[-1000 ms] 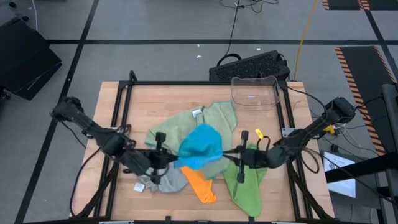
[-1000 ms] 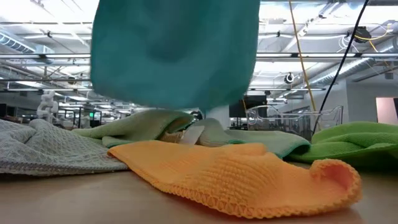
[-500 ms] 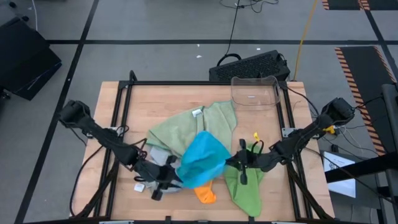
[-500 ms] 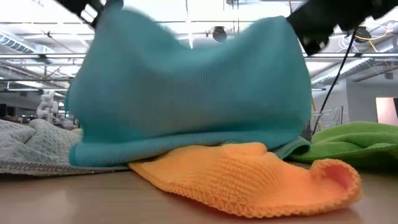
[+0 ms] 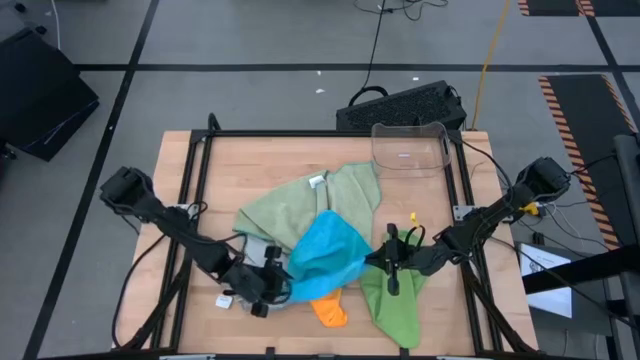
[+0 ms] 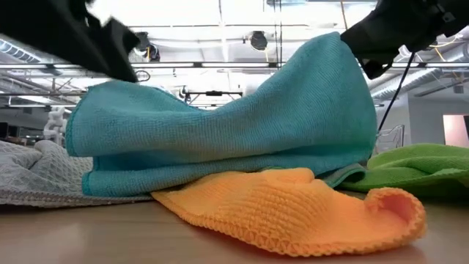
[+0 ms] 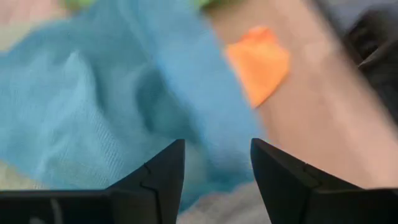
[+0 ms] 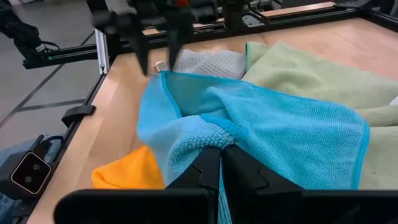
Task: Fold microfiber towels
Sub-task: Fold the blue microfiber towel
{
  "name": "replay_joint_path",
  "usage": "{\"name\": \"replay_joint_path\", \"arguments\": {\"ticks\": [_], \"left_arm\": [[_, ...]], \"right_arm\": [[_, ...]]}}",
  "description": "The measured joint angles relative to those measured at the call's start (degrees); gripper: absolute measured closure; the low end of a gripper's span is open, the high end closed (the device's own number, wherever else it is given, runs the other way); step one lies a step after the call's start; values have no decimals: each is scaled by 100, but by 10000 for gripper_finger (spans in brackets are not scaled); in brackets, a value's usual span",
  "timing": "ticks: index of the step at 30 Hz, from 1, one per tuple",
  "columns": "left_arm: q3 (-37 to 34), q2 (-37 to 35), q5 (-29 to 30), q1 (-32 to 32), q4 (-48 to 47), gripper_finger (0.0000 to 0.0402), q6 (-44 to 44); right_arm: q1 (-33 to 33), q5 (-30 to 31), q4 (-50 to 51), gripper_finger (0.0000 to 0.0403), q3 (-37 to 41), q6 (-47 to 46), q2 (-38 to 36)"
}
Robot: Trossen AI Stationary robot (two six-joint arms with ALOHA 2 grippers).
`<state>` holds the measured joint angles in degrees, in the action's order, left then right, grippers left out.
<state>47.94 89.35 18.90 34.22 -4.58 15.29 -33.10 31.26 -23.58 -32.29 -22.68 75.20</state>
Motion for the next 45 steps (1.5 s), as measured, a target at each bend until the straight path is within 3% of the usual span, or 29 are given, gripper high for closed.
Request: {"name": "replay_joint_path", "arguments": {"ticks": [8,17,20,26,30,37,41,45], "left_arm": [[6,639,-87,-4,251,224,-7],[15,371,180,178,350,366,-18],[13,124,379,336,383,394,-133],[15,-134,645,514,364,381,-525],[15,-132,649,548,390,396,-539],[15,-129,669,713,516,378,-429],[15,21,667,730,516,396,-381],[13,252,682,673,727,388,-388]], "right_arm": [[0,9,31,395,0,90,0],[0,27,55,395,0,133,0],[0,81,146,395,0,131,0],[4,360,272,395,0,129,0],[2,345,278,394,0,107,0],[-119,-150,291,390,0,87,-4],[-227,-137,346,361,-2,57,57],[-226,-183,183,307,-6,-209,431]]}}
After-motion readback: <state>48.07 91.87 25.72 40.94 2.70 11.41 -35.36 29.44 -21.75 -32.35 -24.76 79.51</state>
